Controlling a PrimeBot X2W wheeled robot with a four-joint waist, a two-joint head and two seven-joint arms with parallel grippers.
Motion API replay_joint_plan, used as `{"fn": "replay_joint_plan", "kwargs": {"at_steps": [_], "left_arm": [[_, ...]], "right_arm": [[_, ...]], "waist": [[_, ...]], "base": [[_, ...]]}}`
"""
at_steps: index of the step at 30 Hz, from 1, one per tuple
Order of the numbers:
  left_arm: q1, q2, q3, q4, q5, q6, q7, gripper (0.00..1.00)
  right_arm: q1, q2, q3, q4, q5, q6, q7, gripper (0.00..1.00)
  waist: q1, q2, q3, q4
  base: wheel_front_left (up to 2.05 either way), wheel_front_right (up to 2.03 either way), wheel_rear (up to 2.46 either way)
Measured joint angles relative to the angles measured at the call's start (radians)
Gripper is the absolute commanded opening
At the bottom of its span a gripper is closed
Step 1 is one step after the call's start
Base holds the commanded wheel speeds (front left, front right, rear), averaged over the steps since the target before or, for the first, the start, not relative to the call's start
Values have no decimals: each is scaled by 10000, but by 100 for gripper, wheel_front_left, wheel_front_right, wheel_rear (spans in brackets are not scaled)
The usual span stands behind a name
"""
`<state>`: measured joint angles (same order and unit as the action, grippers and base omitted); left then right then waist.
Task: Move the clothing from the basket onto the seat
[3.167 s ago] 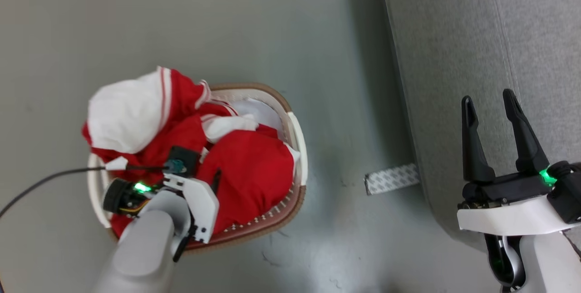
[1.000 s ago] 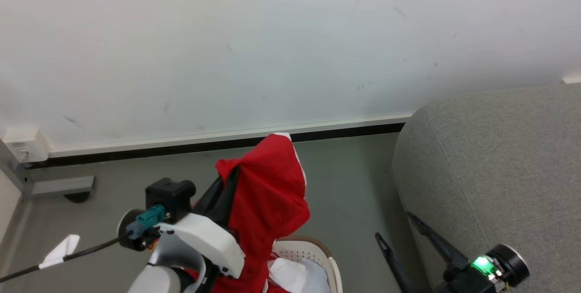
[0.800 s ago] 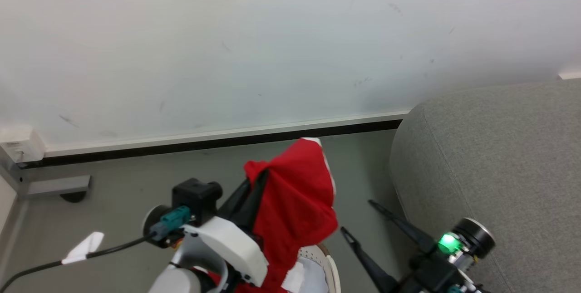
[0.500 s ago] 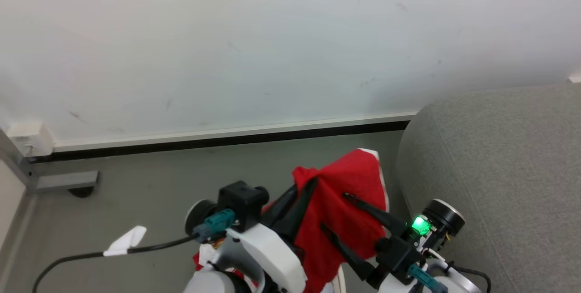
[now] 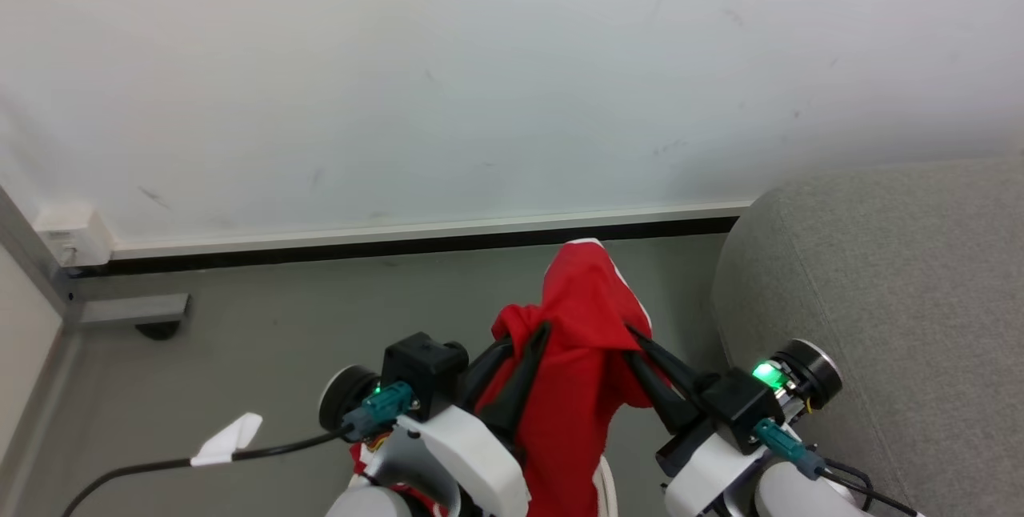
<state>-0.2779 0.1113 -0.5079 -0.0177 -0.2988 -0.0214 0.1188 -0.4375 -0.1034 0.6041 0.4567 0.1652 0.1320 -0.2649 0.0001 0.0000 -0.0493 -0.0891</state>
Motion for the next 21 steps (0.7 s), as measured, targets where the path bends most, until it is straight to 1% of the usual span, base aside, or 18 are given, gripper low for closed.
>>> {"fn": "replay_joint_plan", "kwargs": {"at_steps": [2,10,17,21], "left_arm": [[53,25,-6,167,17,46,-77,100],[221,-42,-253,610,17,-6,-550,100],[231,-209,-694,1020,90,-54,-855,100],[200,-309,-882,1156,90,-100,-959,100]], "right_arm": [[128,-173,-169,-297,207,0,0,0],[344,-1283,-1204,-1315,476,0,2,0],[414,-1879,-1965,-1862,646,0,2,0],[546,-2107,-2291,-2102,683,0,2,0]], "waist": [[-1,0,37,-110],[-1,0,248,-861],[0,1,496,-1943],[0,0,662,-2605]], "base": [[0,0,0],[0,0,0],[0,0,0],[0,0,0]]}}
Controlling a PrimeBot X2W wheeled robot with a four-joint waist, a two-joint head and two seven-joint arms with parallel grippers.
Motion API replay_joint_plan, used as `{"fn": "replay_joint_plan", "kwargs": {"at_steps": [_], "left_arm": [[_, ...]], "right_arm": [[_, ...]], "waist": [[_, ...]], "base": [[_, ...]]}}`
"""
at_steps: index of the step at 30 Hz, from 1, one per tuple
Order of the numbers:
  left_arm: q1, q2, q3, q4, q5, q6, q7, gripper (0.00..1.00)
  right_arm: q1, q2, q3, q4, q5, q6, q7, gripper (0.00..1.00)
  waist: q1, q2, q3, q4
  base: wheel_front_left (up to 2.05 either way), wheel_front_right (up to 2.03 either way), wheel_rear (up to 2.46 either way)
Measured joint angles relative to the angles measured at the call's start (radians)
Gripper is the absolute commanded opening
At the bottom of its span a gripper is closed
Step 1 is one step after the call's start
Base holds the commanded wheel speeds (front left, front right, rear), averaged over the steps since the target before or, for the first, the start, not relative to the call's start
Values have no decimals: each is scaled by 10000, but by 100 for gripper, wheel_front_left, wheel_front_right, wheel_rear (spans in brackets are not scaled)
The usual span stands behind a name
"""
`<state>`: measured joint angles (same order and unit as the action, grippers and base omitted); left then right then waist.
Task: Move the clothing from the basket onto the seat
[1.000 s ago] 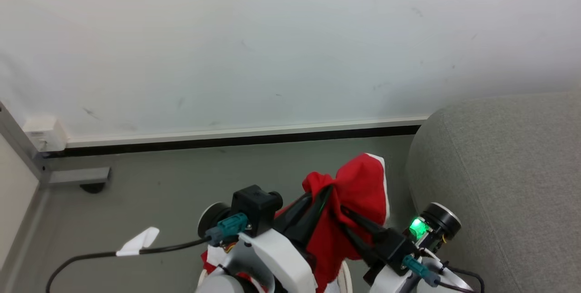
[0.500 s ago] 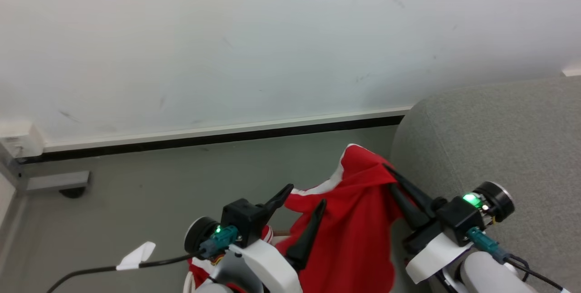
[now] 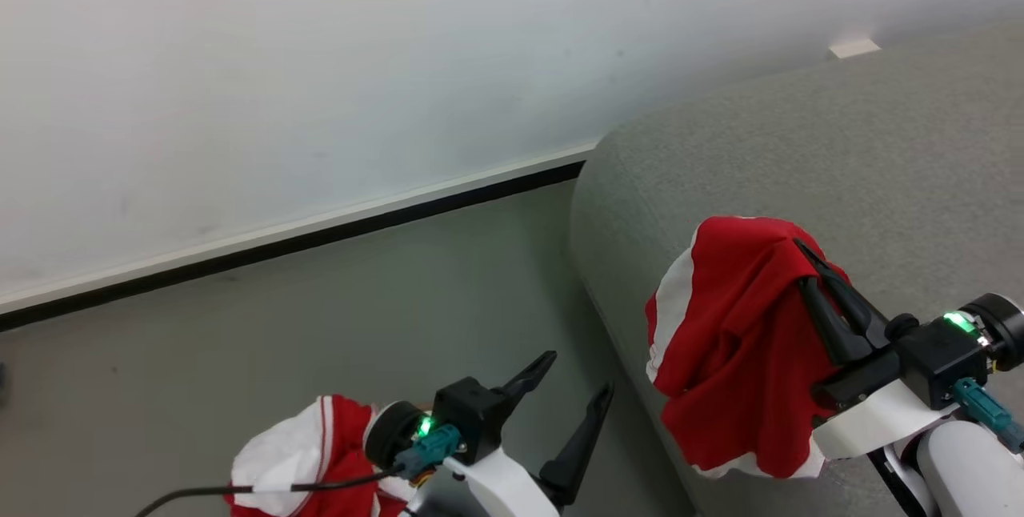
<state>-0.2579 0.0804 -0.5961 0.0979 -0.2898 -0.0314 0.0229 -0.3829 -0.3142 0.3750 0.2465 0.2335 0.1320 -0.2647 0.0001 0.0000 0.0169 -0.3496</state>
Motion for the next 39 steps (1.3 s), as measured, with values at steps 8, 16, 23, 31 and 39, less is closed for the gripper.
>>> {"fn": "replay_joint_plan", "kwargs": {"at_steps": [8,16,23,31,39], "left_arm": [[-540,-59,-291,-92,182,-75,-6,100],[-2039,280,-389,-589,616,-364,548,100],[-3863,483,-405,-849,953,-665,895,100],[-5061,470,-385,-955,997,-754,823,100],[-5178,508,-370,-669,1001,-690,629,100]], "right_arm": [[133,-109,-686,-642,79,0,0,0],[-1437,696,-2073,-244,138,0,-2,0],[-4737,1112,-4357,1220,-119,0,-2,0],[-7843,531,-7365,3244,-1475,-2,-2,0],[-7516,840,-9651,5016,-3244,0,0,28]], "waist": [[0,0,754,-759],[1,1,2548,-763],[3,0,4617,-569],[4,0,6638,-68],[3,-1,7574,789]], "base": [[0,0,0],[0,0,0],[0,0,0],[0,0,0],[0,0,0]]}}
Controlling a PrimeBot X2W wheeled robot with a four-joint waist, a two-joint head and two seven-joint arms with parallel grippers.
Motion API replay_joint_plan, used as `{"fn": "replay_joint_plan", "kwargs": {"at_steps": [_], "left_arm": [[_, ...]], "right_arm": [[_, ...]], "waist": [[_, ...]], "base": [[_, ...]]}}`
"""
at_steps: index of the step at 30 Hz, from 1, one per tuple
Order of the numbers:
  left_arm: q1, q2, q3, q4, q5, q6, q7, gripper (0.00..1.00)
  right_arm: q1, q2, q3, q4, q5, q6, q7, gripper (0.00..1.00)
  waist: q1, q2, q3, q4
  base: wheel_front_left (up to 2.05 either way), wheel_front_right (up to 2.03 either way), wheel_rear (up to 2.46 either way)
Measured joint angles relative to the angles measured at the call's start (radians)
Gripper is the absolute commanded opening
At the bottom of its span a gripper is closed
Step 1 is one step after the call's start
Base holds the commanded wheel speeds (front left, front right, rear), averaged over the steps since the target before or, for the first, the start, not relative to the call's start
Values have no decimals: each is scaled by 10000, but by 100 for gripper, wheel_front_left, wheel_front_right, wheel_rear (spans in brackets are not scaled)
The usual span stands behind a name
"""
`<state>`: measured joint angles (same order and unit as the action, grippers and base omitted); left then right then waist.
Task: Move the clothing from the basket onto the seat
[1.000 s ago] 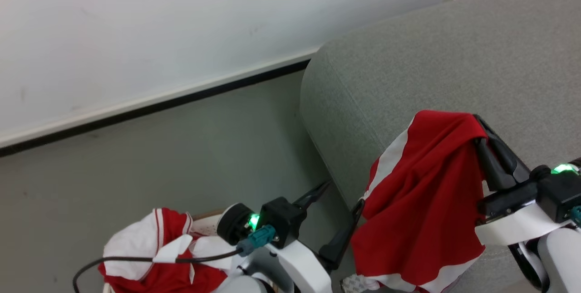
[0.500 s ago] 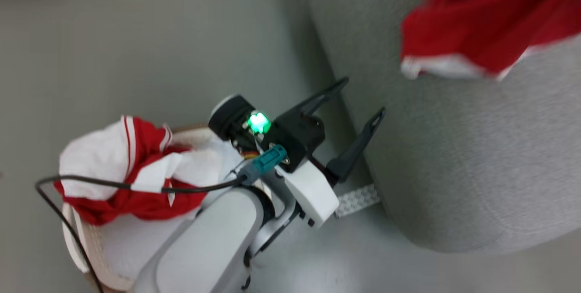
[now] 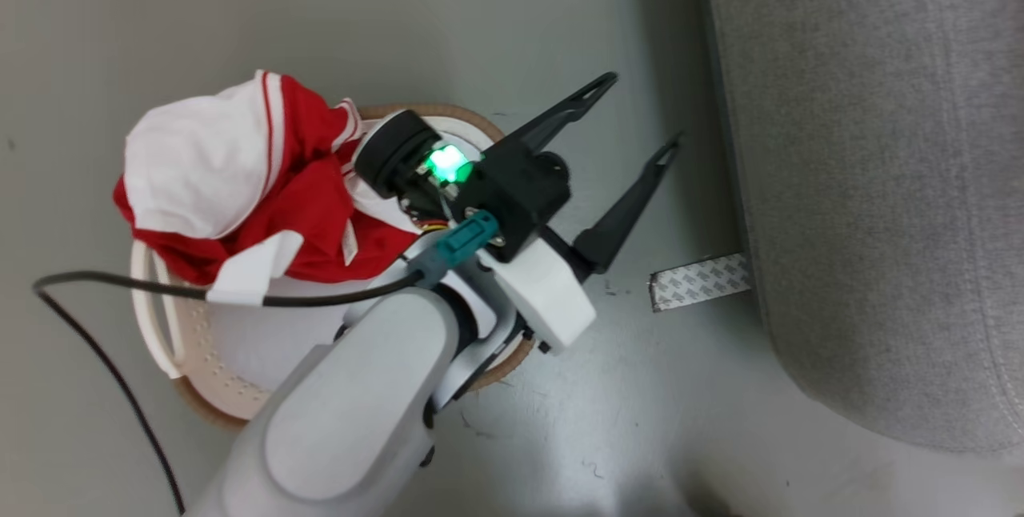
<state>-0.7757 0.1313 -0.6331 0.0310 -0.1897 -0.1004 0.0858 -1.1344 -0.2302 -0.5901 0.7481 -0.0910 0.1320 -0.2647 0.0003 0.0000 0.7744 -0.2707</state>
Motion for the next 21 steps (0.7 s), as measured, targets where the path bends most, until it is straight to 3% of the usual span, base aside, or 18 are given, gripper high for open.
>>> {"fn": "replay_joint_plan", "kwargs": {"at_steps": [1,2,5,8,21], "left_arm": [[72,59,29,65,-23,6,-21,100],[174,125,61,134,-63,42,-90,100],[486,234,140,284,-169,142,-343,100],[786,339,397,439,-286,318,-713,100],[3268,385,1542,1893,-1354,1386,-3045,100]], "right_arm": [[252,270,-194,65,-123,0,2,51],[471,525,-353,130,-213,0,10,100],[1003,1047,-633,-265,-125,0,0,100],[1877,1455,-125,-763,278,0,0,100],[6146,1743,2502,-4061,1223,0,-2,100]], "waist": [[0,0,11,65],[0,0,-27,90],[-1,0,-299,92],[-2,0,-746,9],[-6,1,-3521,102]], "base": [[0,0,0],[0,0,0],[0,0,0],[0,0,0],[0,0,0]]}}
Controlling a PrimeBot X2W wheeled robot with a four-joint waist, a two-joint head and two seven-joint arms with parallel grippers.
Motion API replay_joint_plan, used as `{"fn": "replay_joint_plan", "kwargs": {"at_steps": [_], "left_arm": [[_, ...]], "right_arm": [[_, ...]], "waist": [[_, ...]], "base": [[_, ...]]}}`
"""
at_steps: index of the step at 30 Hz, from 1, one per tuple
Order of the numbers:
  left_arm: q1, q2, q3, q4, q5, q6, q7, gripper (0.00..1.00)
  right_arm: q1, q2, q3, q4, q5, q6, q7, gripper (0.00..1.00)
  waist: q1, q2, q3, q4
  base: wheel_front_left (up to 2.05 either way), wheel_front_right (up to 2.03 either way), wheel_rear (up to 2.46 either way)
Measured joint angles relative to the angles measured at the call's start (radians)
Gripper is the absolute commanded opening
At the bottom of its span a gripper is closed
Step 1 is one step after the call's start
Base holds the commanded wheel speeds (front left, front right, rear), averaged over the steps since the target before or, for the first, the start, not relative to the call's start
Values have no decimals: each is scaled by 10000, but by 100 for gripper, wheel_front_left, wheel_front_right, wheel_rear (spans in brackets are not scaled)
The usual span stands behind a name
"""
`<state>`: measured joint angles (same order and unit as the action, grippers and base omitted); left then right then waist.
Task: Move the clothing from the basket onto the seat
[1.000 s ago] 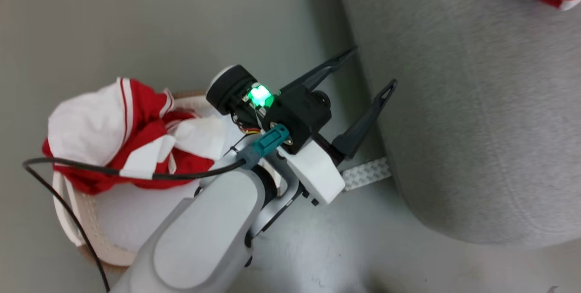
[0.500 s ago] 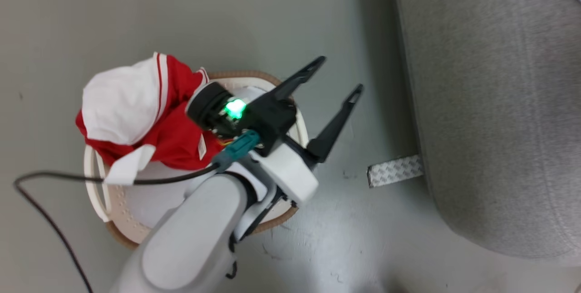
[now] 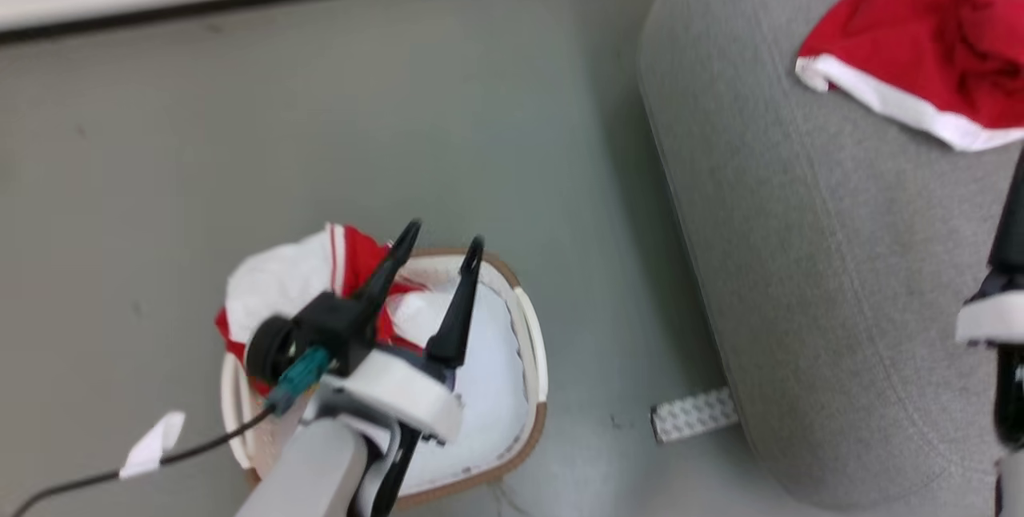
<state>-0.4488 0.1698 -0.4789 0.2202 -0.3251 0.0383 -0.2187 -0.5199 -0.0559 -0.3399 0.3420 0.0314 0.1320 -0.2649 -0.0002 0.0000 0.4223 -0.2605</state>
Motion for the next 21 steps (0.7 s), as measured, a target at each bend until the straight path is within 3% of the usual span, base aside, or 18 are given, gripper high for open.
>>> {"fn": "replay_joint_plan", "kwargs": {"at_steps": [11,21], "left_arm": [[2148,-353,1220,372,42,821,-447,100],[4175,-650,2750,-261,619,704,-454,100]], "right_arm": [[2989,46,2031,-817,242,0,0,100],[4739,63,3018,-965,809,0,2,100]], "waist": [[-2,0,-2519,1010],[-1,0,-4007,1908]], "base": [[0,0,0],[0,0,0]]}}
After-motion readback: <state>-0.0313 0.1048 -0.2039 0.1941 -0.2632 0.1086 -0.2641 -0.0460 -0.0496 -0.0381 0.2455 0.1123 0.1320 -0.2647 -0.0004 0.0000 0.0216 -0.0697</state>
